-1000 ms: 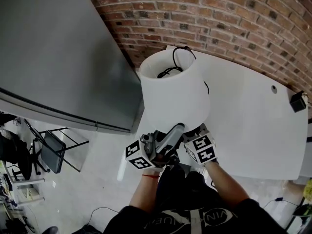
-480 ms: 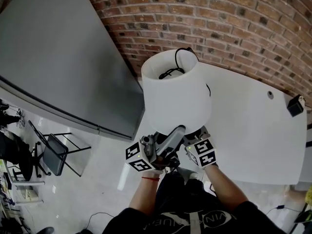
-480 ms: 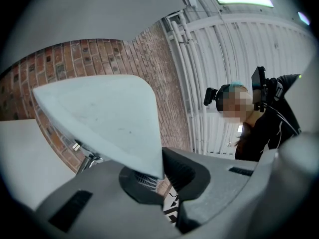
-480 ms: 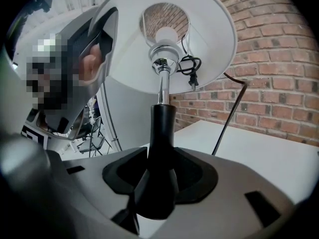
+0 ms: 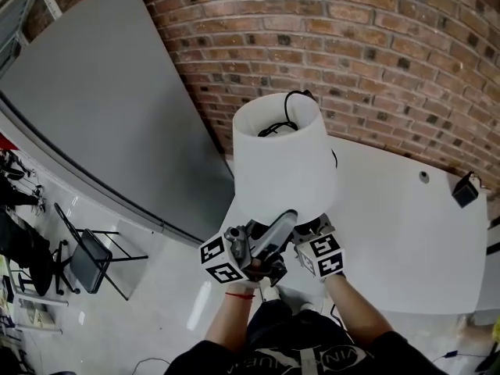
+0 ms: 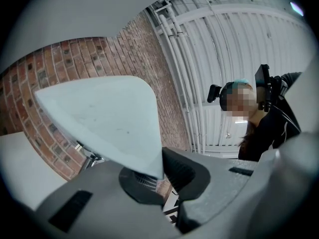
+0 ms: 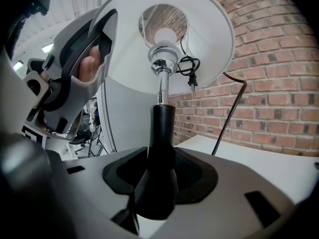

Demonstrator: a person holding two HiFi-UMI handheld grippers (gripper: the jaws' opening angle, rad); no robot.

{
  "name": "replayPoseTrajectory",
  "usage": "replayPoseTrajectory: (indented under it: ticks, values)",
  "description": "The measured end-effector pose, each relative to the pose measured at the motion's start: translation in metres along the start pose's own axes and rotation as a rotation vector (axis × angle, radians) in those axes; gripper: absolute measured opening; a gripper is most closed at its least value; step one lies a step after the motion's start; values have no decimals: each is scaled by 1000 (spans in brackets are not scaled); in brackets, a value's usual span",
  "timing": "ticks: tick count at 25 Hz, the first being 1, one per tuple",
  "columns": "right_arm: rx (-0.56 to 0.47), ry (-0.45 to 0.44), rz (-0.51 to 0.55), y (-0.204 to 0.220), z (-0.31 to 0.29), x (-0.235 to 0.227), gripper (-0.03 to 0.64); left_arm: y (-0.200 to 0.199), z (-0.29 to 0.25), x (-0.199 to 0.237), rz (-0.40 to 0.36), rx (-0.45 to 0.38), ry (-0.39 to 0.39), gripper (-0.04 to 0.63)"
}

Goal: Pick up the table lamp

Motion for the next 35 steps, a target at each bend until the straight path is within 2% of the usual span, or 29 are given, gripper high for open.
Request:
replayPoseTrajectory:
  ticks: [11, 19, 29, 35]
  values:
    - [-91, -26, 42, -37, 24, -6, 166, -17, -32, -34, -87, -11, 9, 8]
    - [-135, -52, 63, -59, 29, -2, 166, -32, -46, -52, -144, -7, -13, 8]
    - [-201, -41, 93, -96, 45, -10, 164, -56, -78, -70, -173, -12, 3, 8]
    - [-242, -20, 116, -118, 58, -17, 164, -69, -97, -79, -196, -18, 42, 8]
Point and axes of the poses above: the fingertips, and each gripper's own axes: z backward along the fingers, x to its left, y out of its underside, the point moved 9 cm from there along z, backward along the fingers, and after that the axes turned 9 degrees about -y, right-handed, at the moved point
